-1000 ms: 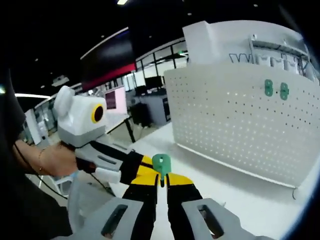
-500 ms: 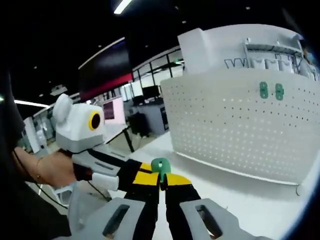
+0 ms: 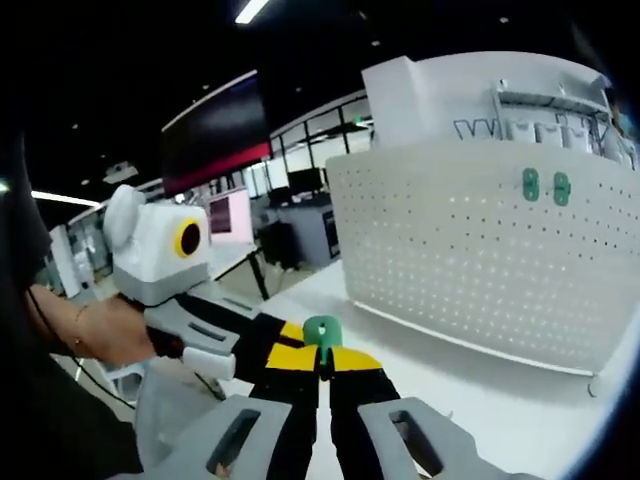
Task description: Insert the hook assembly into the mounting plate slot until the hook locks in place.
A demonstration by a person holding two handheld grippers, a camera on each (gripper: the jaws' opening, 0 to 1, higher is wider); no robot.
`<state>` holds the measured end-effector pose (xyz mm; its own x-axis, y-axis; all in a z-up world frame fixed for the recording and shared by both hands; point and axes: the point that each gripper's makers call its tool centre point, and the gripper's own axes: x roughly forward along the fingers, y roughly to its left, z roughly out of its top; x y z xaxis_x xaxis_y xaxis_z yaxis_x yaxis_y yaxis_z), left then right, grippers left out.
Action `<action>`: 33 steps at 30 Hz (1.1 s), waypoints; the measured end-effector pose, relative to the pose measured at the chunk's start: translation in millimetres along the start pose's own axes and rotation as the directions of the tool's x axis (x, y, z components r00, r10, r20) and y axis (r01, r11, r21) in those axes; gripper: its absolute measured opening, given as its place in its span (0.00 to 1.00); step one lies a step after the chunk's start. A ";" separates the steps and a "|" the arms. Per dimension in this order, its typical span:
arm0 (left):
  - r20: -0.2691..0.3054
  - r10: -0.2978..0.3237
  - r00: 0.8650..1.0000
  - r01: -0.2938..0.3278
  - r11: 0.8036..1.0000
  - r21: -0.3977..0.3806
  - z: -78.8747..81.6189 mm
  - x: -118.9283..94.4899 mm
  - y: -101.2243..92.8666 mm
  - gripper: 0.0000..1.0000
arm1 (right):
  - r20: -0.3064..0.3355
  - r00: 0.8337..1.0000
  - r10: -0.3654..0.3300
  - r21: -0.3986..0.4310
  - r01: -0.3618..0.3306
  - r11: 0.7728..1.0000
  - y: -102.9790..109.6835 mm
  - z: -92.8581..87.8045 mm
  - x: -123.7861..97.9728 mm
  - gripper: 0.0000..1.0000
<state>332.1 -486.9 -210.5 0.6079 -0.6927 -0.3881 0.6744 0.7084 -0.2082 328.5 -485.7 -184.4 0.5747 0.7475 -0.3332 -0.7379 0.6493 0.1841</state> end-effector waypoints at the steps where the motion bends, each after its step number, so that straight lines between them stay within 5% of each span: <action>1: -0.003 -0.010 1.000 0.010 1.000 0.018 -0.9 -0.1 -0.8 0.05 | -0.001 1.000 0.003 0.009 -0.003 1.000 -0.3 -0.2 -0.4 0.00; 4: 0.001 -0.032 0.999 0.032 0.999 0.016 -1.6 -1.2 -4.6 0.10 | 0.004 1.000 0.001 0.017 -0.001 1.000 -1.5 0.2 -1.2 0.00; 12: -0.029 -0.070 0.997 0.070 0.997 0.015 -14.0 -1.3 -16.2 0.48 | 0.010 1.000 -0.008 -0.002 0.008 1.000 -5.5 3.1 -1.6 0.00; 19: 0.001 -0.101 0.995 0.101 0.995 -0.001 -8.6 -3.1 -27.0 0.76 | 0.012 1.000 -0.014 -0.009 0.015 1.000 -8.2 3.9 -3.2 0.00; 33: 0.023 -0.138 0.990 0.138 0.990 -0.001 1.6 -6.0 -42.4 0.94 | 0.012 1.000 -0.023 -0.012 0.023 1.000 -11.2 2.2 -5.8 0.00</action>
<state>300.6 -513.0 -197.9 0.5180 -0.7870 -0.3352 0.7516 0.6058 -0.2608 334.1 -497.0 -182.6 0.5960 0.7338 -0.3259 -0.7284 0.6649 0.1651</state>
